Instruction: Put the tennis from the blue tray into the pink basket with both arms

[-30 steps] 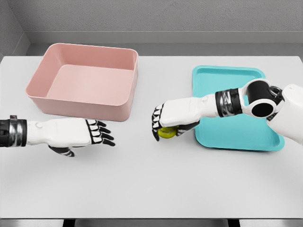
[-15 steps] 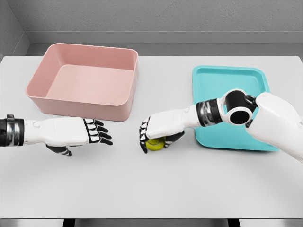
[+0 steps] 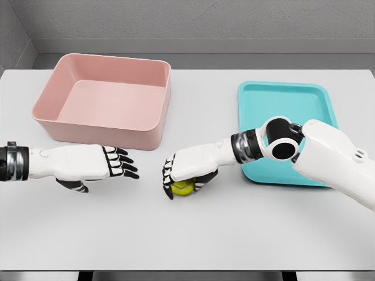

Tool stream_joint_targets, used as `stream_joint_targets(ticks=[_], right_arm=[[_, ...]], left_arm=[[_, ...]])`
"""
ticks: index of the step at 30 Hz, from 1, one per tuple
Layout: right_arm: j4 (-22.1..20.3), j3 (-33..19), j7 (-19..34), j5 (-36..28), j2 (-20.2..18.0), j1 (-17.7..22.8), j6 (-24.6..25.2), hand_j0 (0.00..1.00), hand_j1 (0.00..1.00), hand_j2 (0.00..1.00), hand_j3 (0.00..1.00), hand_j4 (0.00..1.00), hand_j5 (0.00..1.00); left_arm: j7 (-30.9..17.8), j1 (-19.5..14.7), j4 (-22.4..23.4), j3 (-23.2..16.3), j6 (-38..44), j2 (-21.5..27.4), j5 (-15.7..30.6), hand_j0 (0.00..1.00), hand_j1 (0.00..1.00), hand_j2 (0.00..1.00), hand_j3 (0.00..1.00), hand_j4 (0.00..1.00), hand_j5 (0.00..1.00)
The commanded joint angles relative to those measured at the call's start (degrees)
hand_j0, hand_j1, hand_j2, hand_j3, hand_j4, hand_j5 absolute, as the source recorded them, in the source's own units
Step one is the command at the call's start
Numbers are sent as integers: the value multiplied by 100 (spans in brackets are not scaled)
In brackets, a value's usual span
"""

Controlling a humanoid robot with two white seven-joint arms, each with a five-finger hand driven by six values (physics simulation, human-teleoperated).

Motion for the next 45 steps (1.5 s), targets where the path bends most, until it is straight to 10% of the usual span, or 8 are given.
stream_joint_targets(ticks=[1, 3, 4, 14, 22, 28, 34, 45], right_arm=[[33, -1, -2, -29, -2, 0, 16, 56, 56, 56, 56, 56, 56], [60, -1, -2, -29, -2, 0, 16, 72, 72, 72, 72, 72, 72], [60, -1, -30, -29, -2, 0, 16, 100, 100, 100, 100, 100, 100], [51, -62, -47, -38, -81, -88, 16, 100, 100, 100, 100, 100, 100], [-11, -686, -2, -38, -1180, -563, 16, 100, 100, 100, 100, 100, 100], [358, -1222, -1146, -55, -1813, -237, 16, 100, 100, 100, 100, 100, 100], [719, -1504, -1155, -55, -1954, 26, 16, 100, 100, 100, 100, 100, 100], [728, -1697, -1146, -55, -2015, 264, 16, 100, 100, 100, 100, 100, 100]], left_arm=[[18, 0, 0, 24, 9, 5, 44, 100, 100, 100, 100, 100, 100], [26, 0, 0, 32, 9, 5, 52, 100, 100, 100, 100, 100, 100], [26, 0, 0, 32, 9, 5, 61, 100, 100, 100, 100, 100, 100], [26, 26, 0, 32, 9, 32, 52, 100, 100, 100, 100, 100, 100], [184, 26, -9, 156, 9, -56, 114, 100, 100, 100, 100, 100, 100], [316, -97, 0, 120, 9, -1005, 96, 100, 100, 100, 100, 100, 100], [-1099, -202, -9, 94, 9, -1164, 35, 100, 100, 100, 100, 100, 100], [-1116, -712, 9, 85, 9, -2315, 70, 100, 100, 100, 100, 100, 100]])
